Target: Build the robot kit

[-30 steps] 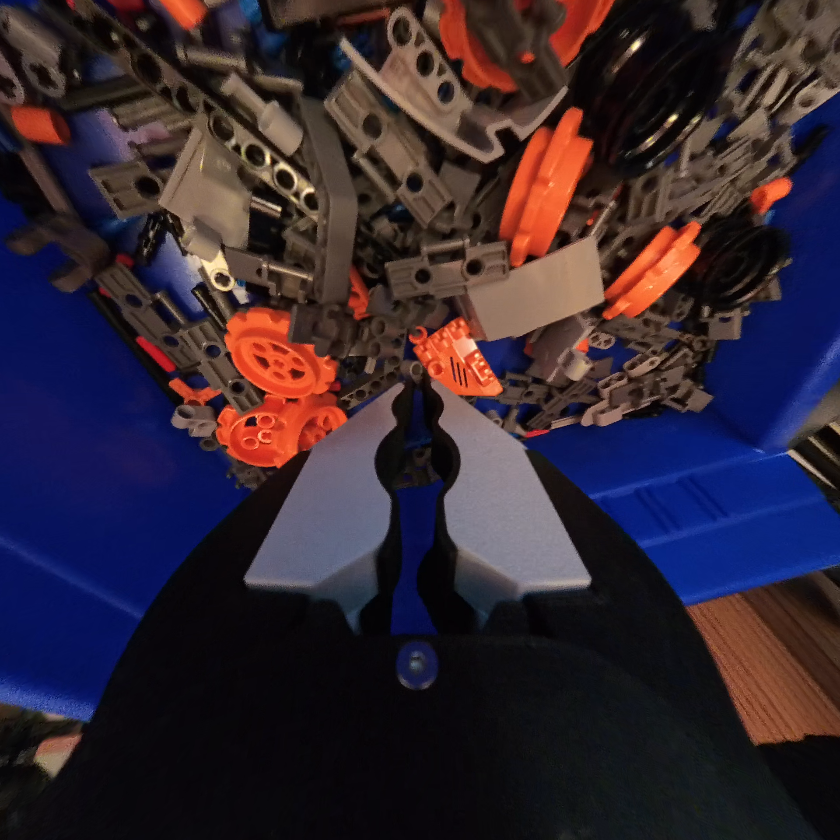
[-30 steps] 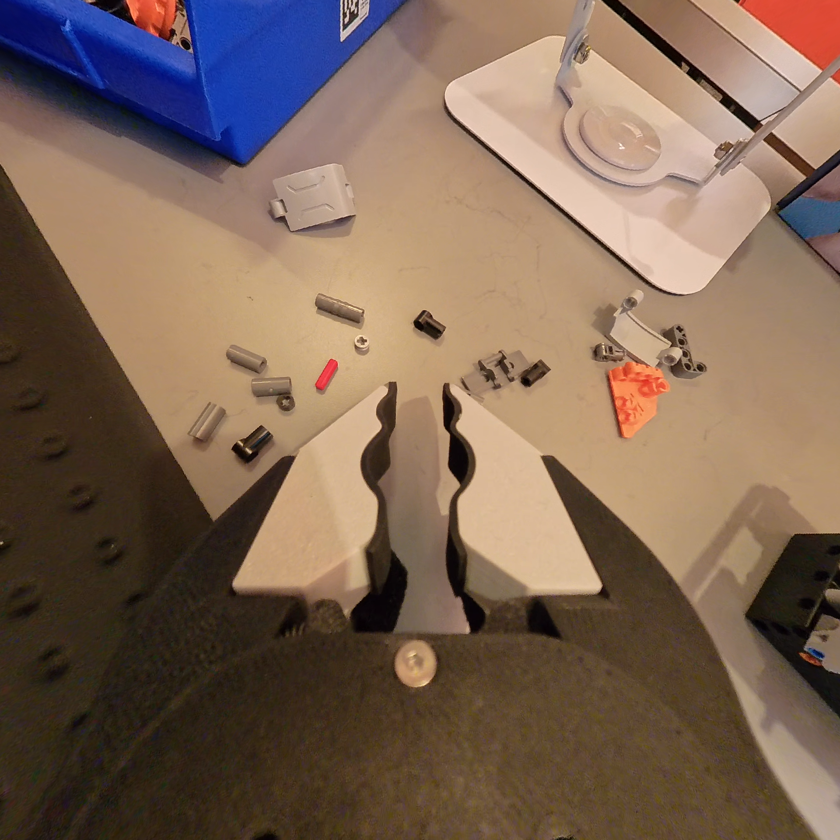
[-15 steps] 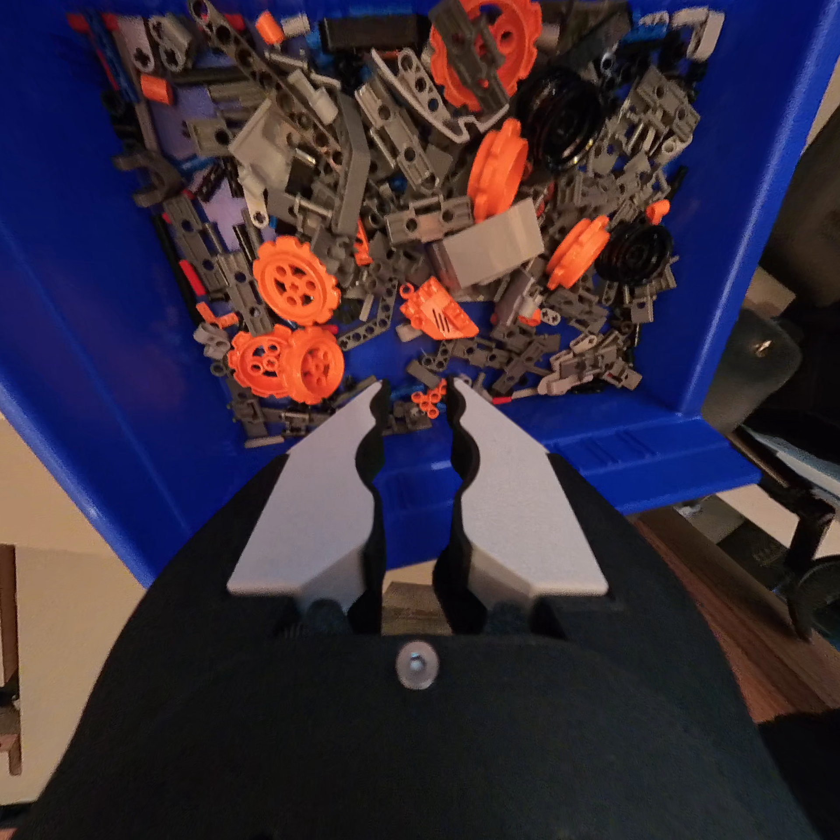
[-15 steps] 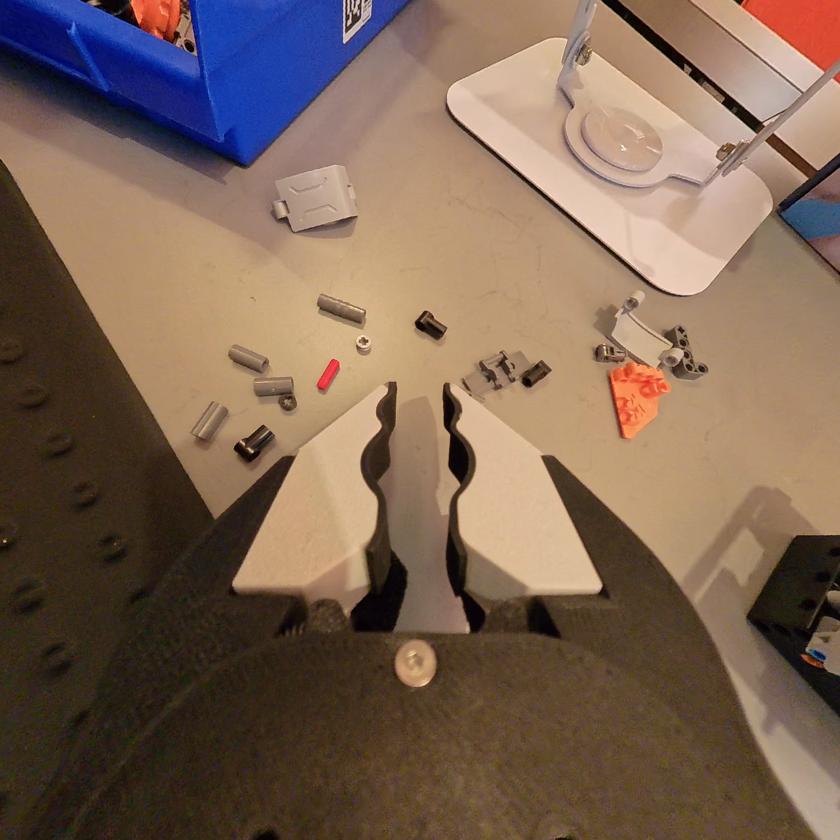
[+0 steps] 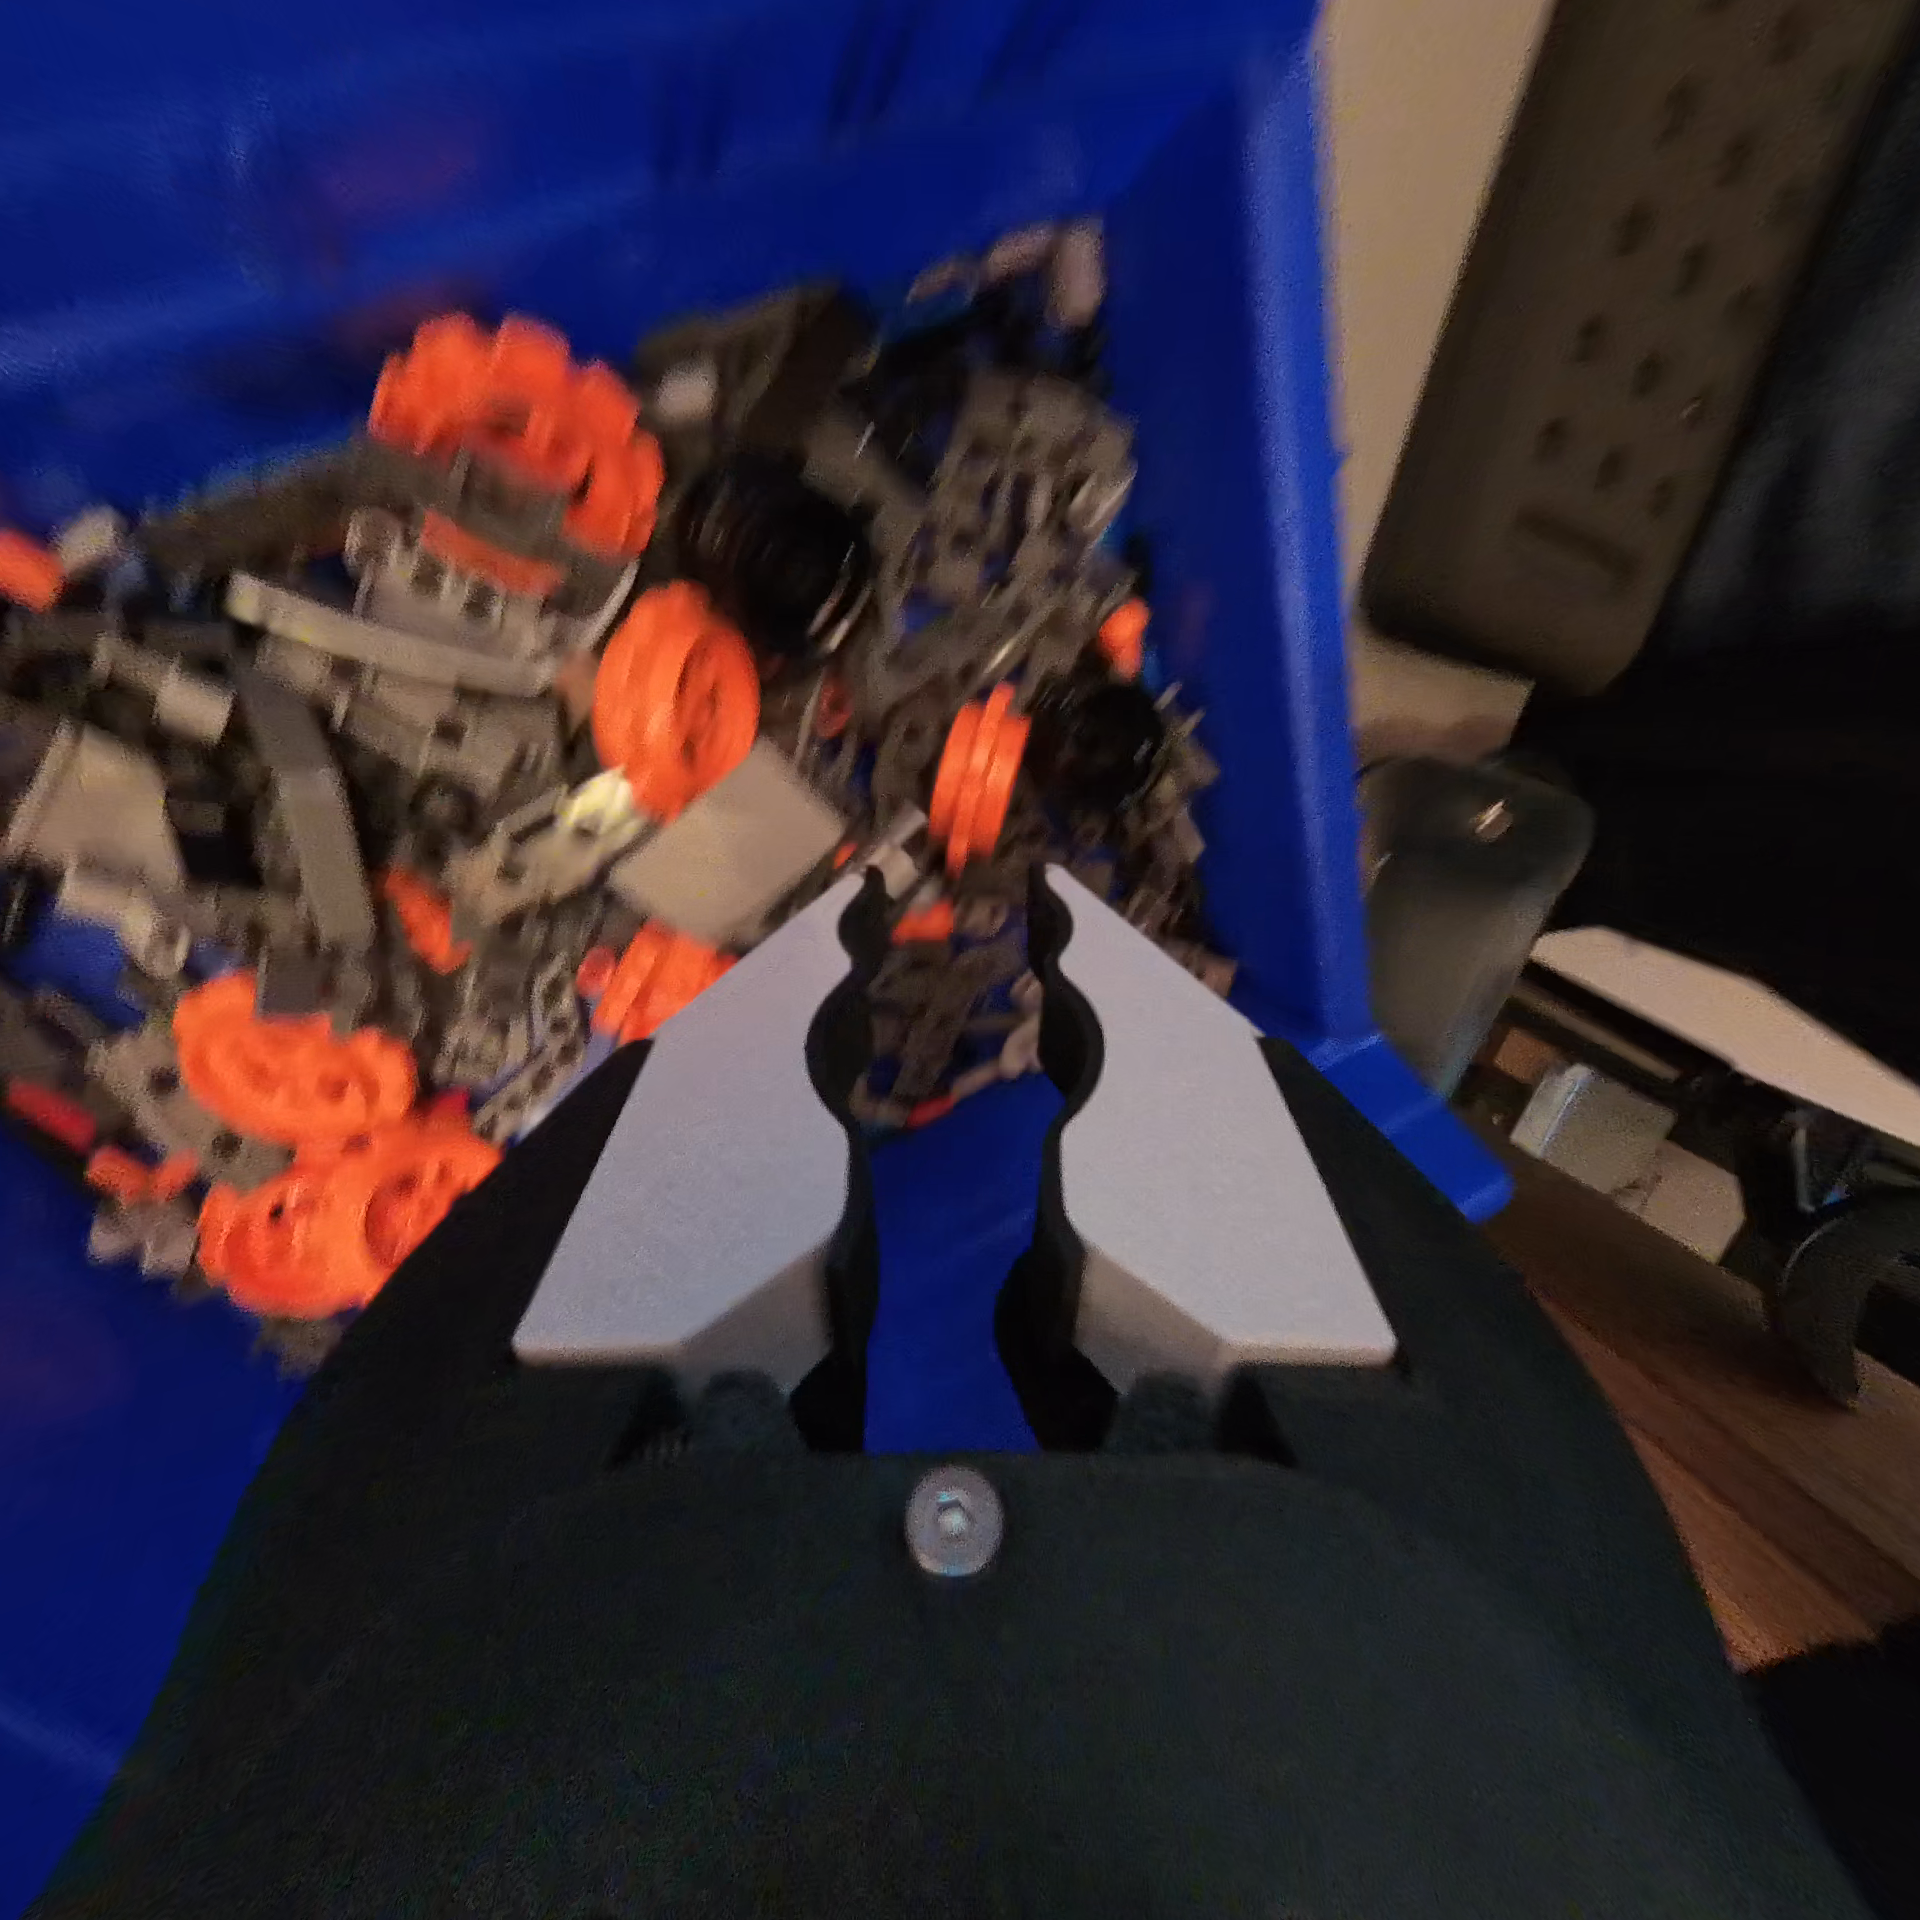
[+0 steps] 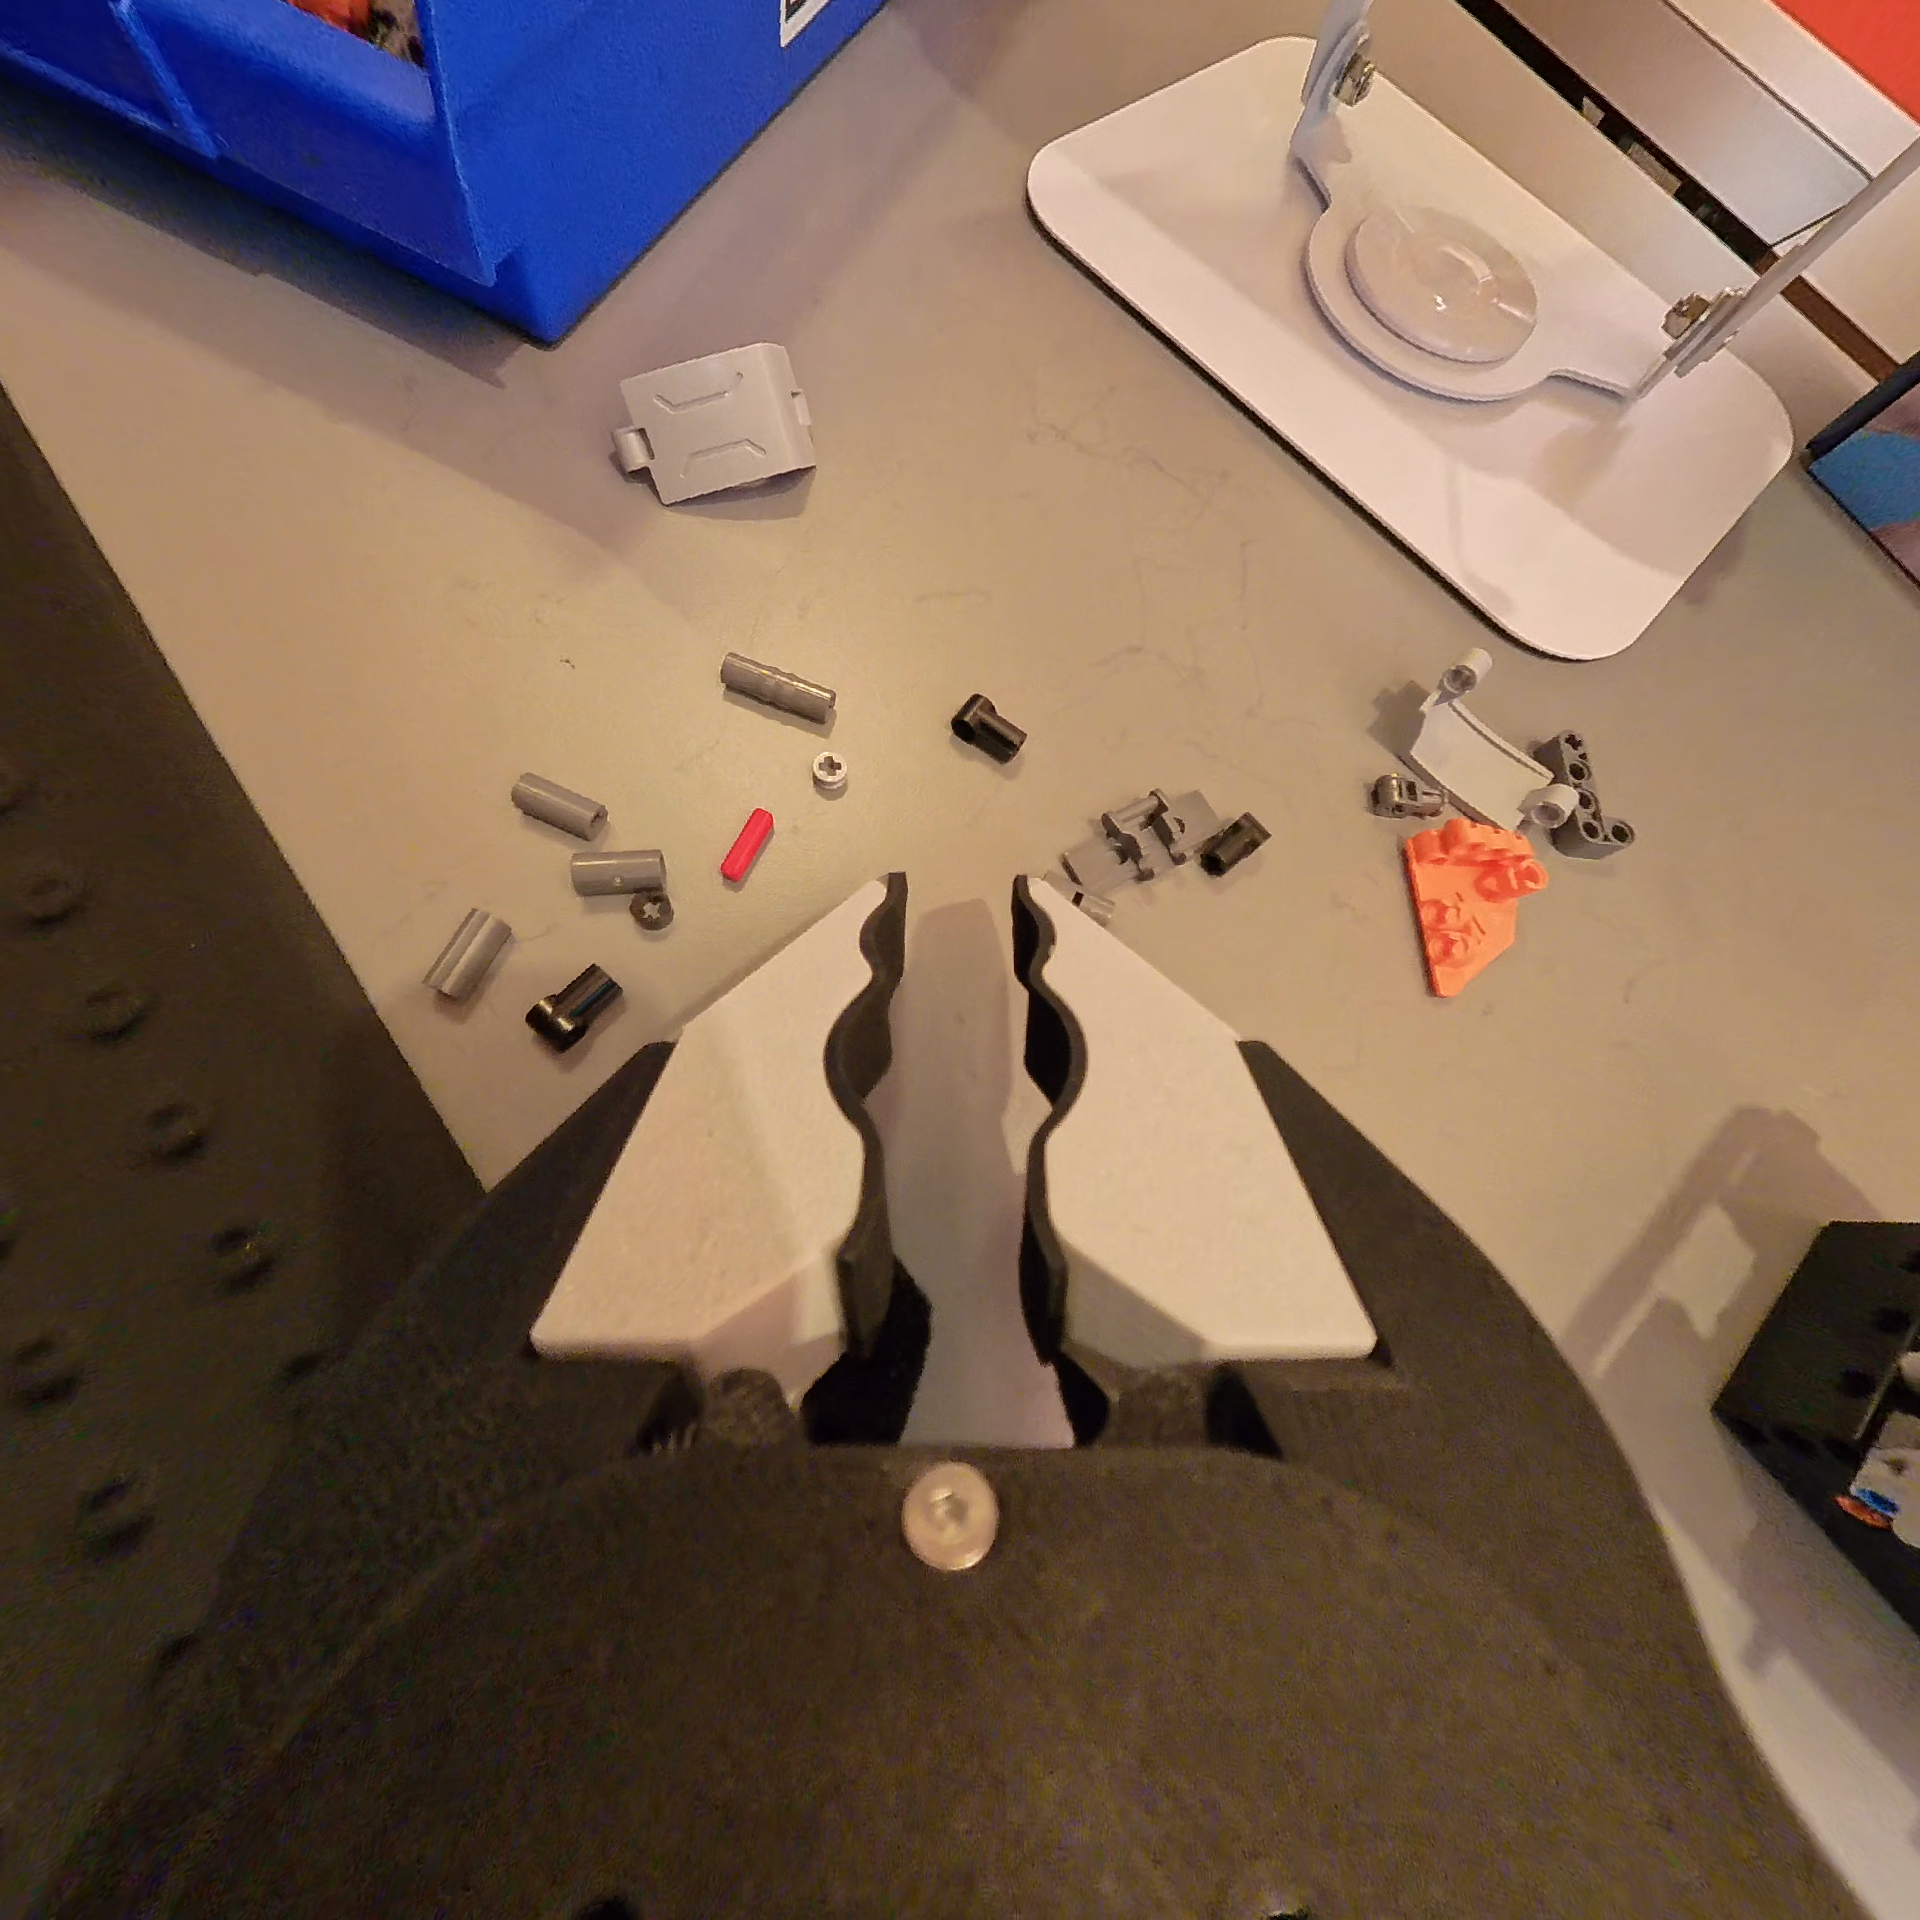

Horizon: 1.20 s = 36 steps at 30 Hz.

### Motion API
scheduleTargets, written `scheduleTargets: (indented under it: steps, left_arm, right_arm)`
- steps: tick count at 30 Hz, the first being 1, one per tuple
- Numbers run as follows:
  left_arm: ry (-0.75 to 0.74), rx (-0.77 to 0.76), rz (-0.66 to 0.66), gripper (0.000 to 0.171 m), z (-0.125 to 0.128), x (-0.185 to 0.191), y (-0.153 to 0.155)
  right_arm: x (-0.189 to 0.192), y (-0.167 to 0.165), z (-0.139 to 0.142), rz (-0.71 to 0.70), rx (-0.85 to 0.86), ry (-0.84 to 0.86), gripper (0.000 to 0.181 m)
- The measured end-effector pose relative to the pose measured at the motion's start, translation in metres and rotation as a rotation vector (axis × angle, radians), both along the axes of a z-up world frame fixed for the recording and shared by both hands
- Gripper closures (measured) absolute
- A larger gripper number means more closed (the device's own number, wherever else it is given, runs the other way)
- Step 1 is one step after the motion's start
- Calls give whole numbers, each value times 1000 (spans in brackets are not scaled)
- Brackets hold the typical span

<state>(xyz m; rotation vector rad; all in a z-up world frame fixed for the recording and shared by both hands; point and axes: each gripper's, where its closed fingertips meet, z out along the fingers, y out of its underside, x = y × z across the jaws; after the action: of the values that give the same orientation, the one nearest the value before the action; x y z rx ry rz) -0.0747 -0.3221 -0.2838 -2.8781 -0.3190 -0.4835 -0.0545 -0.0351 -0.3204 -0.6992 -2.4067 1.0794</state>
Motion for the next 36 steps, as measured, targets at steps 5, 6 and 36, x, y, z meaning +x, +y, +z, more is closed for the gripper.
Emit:
scheduleTargets:
  steps: [5, 6, 36]
  left_arm:
    - [33, 122, -93, 143, 4, 18, 47]
    - [67, 110, -96, 143, 0, 15, 50]
    - [156, 162, 36, 149, -37, -2, 78]
  right_arm:
    - [0, 0, 1, -4, -1, 6, 164]
    - [-1, 1, 1, -5, 0, 6, 164]
    - [-3, 3, 5, -24, -22, 17, 164]
